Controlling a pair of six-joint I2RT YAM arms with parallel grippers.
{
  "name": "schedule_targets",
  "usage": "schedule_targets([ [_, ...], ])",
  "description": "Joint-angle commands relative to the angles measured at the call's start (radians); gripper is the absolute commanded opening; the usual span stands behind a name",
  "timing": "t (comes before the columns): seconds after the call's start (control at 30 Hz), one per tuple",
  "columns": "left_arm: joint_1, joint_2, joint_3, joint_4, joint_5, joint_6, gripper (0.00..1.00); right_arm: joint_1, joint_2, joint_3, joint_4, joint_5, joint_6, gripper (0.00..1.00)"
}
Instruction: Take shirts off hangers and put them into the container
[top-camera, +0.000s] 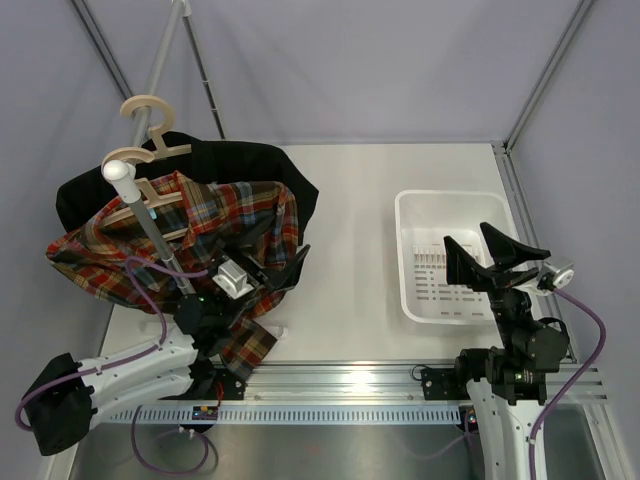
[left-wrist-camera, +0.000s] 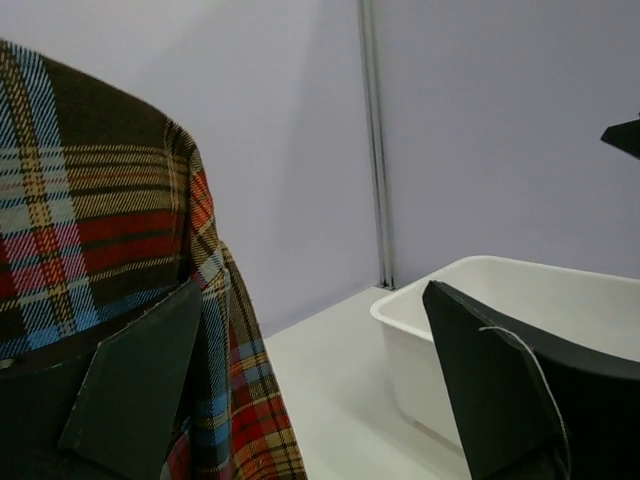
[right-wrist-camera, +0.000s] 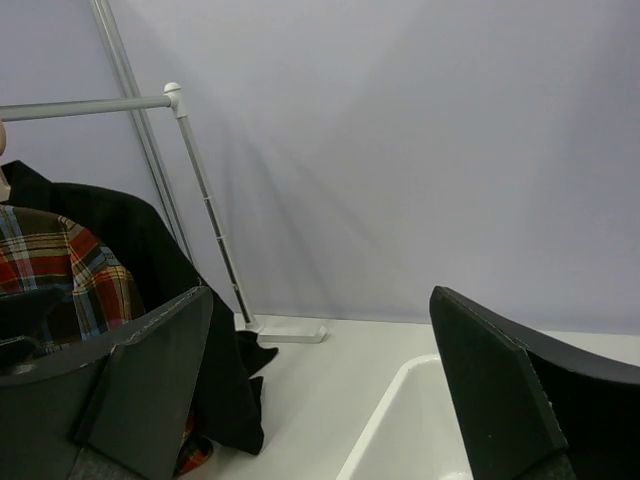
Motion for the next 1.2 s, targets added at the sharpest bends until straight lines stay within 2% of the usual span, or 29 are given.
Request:
schedule_targets([
  [0.0,-0.006,-0.020,0.021,-0.017,-0.108,0.027,0.99,-0.006,0.033,0.015,0.001,0.013,0.017,0.99],
  [0.17,-0.006,-0.086,0.076,-0.251,-0.217,-0.051,0.99,-0.006,0.203,0.158,-0.157,-0.028,0.005,1.00],
  [0.23,-0.006,-0.103,0.134,-0.443,-0.286,-0.095,0.99,-0.006,0.278,0.243,-0.250,-0.037,0.029,0.99],
  [0.27,-0.006,-0.114,0.163,-0.516,-0.329,-0.176,0.99,-0.006,0.365,0.282,-0.349,-0.037,0.032,0.99],
  [0.3,-0.006,-0.116,0.188,-0.637,-0.433,-0.233,0.99,-0.006,0.407,0.317,-0.394,-0.047,0.046,0.99],
  [0.37,-0.006,-0.131,0.254,-0.763,-0.512,-0.380,0.99,-0.006,0.529,0.403,-0.441,-0.099,0.040,0.99],
  [0.43,-0.006,-0.149,0.274,-0.851,-0.422,-0.369,0.99,-0.006,0.584,0.439,-0.424,-0.189,0.055,0.99],
  [0.5,-0.011,-0.195,0.268,-0.870,-0.338,-0.352,0.99,-0.005,0.607,0.427,-0.293,-0.264,0.118,0.99],
  [0.57,-0.013,-0.249,0.260,-0.896,-0.305,-0.414,0.99,-0.005,0.618,0.402,-0.121,-0.313,0.204,0.99],
  [0.63,-0.013,-0.281,0.260,-0.920,-0.232,-0.430,0.99,-0.002,0.691,0.442,-0.032,-0.431,0.232,0.99],
  [0.67,-0.013,-0.292,0.277,-0.937,-0.140,-0.424,0.99,-0.002,0.723,0.462,0.045,-0.509,0.248,1.00],
  [0.77,-0.014,-0.320,0.334,-1.035,-0.049,-0.470,0.99,0.098,0.835,0.586,0.039,-0.550,0.250,0.99],
  [0.83,-0.014,-0.318,0.378,-1.124,-0.084,-0.581,0.99,0.199,0.906,0.692,-0.015,-0.533,0.177,0.99],
  [0.9,-0.014,-0.307,0.463,-1.316,-0.214,-0.686,0.99,0.274,0.956,0.809,-0.129,-0.489,0.080,0.99],
  [0.93,-0.014,-0.294,0.496,-1.397,-0.266,-0.808,0.99,0.331,1.007,0.841,-0.167,-0.476,0.059,0.99],
  [0.97,-0.014,-0.284,0.527,-1.513,-0.308,-0.816,0.99,0.346,1.030,0.867,-0.172,-0.450,0.042,1.00],
  [1.03,-0.016,-0.278,0.589,-1.571,-0.311,-0.784,0.99,0.365,1.088,0.920,-0.159,-0.452,0.051,0.99],
  [1.13,-0.029,-0.342,0.552,-1.553,-0.319,-0.726,0.99,0.394,1.168,0.994,-0.143,-0.488,0.052,0.96],
  [1.17,-0.034,-0.408,0.532,-1.539,-0.322,-0.709,0.99,0.415,1.184,1.014,-0.155,-0.475,0.040,0.95],
])
